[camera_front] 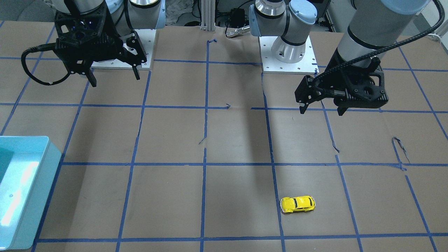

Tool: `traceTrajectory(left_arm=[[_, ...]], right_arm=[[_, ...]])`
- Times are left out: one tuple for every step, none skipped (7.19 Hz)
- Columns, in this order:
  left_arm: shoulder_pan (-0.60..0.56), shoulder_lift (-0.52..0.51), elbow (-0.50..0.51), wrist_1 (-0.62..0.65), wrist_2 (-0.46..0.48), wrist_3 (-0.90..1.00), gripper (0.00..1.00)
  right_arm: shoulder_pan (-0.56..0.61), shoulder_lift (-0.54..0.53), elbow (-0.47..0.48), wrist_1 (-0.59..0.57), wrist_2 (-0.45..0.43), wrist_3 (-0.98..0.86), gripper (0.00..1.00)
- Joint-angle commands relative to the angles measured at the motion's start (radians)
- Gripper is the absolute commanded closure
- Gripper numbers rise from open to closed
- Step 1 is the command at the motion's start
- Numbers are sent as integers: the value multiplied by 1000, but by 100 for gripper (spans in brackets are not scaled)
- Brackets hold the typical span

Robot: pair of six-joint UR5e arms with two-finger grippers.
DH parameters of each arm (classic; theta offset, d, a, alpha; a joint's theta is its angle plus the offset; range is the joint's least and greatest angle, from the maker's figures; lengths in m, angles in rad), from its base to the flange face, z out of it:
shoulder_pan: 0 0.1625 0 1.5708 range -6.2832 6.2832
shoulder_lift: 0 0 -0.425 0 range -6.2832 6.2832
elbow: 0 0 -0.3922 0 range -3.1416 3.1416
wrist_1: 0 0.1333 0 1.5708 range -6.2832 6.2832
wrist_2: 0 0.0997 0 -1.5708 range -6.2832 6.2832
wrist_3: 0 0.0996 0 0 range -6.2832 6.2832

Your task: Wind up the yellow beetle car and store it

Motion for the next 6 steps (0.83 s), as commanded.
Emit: traceTrajectory(left_arm=[[0, 0, -2, -1, 0, 0, 0], [0, 0, 0, 0, 0, 0, 0], [2, 0, -2, 0, 0, 0, 0], [2, -2, -2, 2, 0, 0, 0], [2, -3, 0, 3, 0, 0, 0], [2, -3, 0, 2, 0, 0, 0]], right_arm=[[-16, 34, -31, -4, 9, 4, 0], [-17, 39, -39, 1, 3, 1, 0], [-10, 30, -21, 10, -8, 2, 0], [-10, 30, 5, -7, -9, 2, 0], [-16, 32, 7, -3, -10, 5, 0], [-10, 29, 9, -2, -25, 22, 0]])
